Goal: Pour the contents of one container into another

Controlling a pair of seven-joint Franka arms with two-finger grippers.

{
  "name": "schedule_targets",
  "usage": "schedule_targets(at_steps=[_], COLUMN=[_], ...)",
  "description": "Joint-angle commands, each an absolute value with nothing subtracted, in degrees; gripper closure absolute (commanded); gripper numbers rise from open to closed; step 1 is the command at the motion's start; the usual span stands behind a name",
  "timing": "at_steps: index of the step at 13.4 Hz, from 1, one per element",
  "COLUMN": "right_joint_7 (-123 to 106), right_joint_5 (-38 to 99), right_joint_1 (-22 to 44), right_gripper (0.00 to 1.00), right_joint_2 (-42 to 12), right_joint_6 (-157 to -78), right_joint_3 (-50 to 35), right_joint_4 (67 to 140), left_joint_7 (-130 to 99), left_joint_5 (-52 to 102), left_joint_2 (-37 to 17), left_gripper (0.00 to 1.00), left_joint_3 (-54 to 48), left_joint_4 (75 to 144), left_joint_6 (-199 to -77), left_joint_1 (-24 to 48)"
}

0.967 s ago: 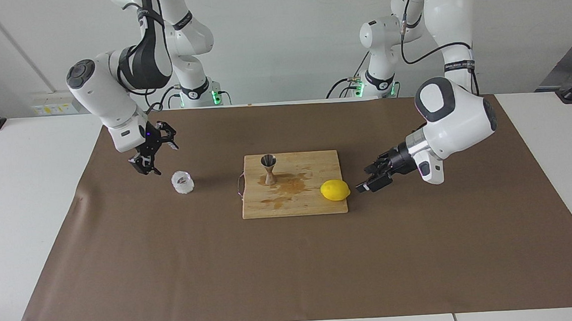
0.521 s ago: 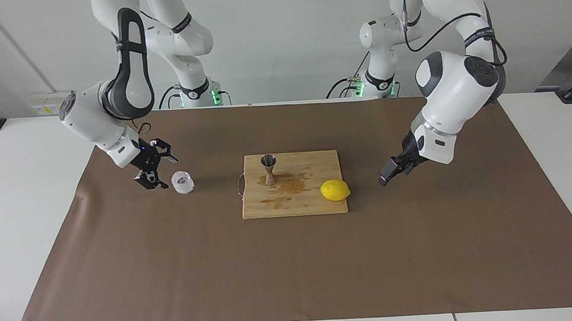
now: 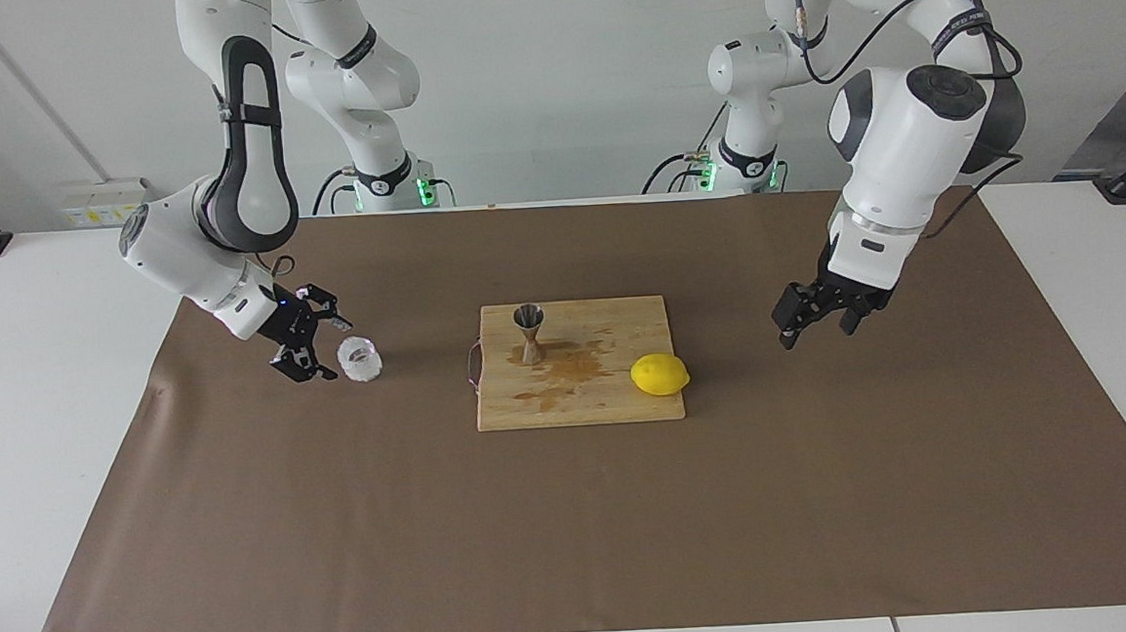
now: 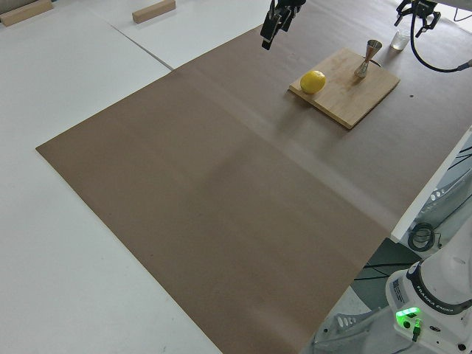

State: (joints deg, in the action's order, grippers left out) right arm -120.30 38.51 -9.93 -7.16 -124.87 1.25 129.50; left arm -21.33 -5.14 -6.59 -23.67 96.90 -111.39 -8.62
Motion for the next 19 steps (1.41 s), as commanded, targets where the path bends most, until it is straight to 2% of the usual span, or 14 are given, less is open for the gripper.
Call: schedule_targets(at_steps=[1,4,9,11,14,15,16,17,18,19], right_joint_7=[-124.7,-126.7,-130.0,-130.0,-130.0,-130.0,-129.9,-129.7,-129.6,-129.6], right_joint_5=[41.6,41.7,45.4,45.5,47.3,47.5,47.5,47.6,47.5,47.6], right_joint_1=[-11.2,-11.4,-12.6,-12.3,-11.5,-11.4,-11.4,-11.4,-11.5,-11.5], right_gripper=[0.00,0.00,0.00,0.00,0.05,0.15,0.40,0.69,0.87,0.96], right_joint_2=[-8.6,-9.5,-12.0,-12.1,-12.1,-12.1,-12.1,-12.1,-12.1,-12.1], right_joint_6=[-125.5,-124.4,-122.9,-122.8,-122.4,-122.3,-122.3,-122.3,-122.3,-122.0], right_joint_3=[0.6,0.6,0.5,0.5,0.5,0.5,0.5,0.5,0.5,0.5], right_joint_4=[129.8,129.8,129.7,129.7,129.7,129.7,129.7,129.7,129.6,129.5], left_joint_7=[-19.0,-17.5,-8.6,-5.0,-2.7,-2.7,-2.7,-2.7,-2.6,-2.6], left_joint_5=[-7.1,-6.7,-3.2,-3.1,-2.8,-2.7,-2.8,-2.8,-2.8,-2.8], left_joint_2=[-2.4,-0.4,1.2,1.2,2.1,2.1,2.1,2.1,2.1,2.1], left_gripper=[0.00,0.00,0.00,0.00,0.00,0.00,0.00,0.00,0.00,0.00], left_joint_3=[-22.3,-17.5,-4.3,-2.7,-2.6,-2.6,-2.6,-2.6,-2.7,-2.8], left_joint_4=[97.1,97.0,97.0,97.3,99.6,99.6,99.5,99.4,99.2,99.2], left_joint_6=[-104.3,-100.2,-100.6,-101.4,-102.7,-102.7,-102.3,-101.9,-102.1,-102.2], left_joint_1=[-8.9,-6.8,1.9,2.8,2.1,2.1,2.1,2.1,2.1,2.2])
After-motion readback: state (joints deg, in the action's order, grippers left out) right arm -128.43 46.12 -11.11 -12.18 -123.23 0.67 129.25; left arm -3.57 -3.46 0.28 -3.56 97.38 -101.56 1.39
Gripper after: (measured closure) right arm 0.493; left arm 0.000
